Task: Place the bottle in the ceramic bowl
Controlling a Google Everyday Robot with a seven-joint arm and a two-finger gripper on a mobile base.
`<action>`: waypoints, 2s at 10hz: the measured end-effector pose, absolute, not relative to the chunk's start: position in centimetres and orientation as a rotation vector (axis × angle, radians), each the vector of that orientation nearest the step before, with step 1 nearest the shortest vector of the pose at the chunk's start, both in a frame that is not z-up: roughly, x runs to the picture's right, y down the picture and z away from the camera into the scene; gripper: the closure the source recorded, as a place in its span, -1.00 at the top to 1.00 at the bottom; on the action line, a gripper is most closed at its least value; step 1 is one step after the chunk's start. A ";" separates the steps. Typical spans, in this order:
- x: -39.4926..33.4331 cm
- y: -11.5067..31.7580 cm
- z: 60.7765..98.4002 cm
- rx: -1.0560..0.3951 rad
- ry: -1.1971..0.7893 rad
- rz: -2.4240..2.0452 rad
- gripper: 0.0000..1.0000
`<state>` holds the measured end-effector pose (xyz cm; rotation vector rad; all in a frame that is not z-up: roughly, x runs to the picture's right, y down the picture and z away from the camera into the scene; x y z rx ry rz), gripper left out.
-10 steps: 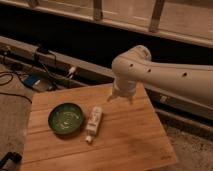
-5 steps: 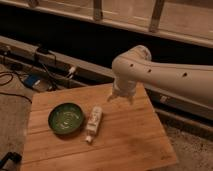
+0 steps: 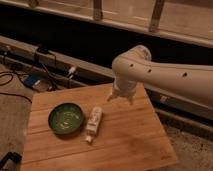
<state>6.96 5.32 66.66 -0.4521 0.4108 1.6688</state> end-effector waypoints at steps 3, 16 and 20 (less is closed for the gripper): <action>7.0 5.3 66.7 -0.452 0.411 1.669 0.30; -6.4 4.7 71.5 -0.444 0.358 1.646 0.30; -6.0 4.6 71.8 -0.440 0.362 1.655 0.30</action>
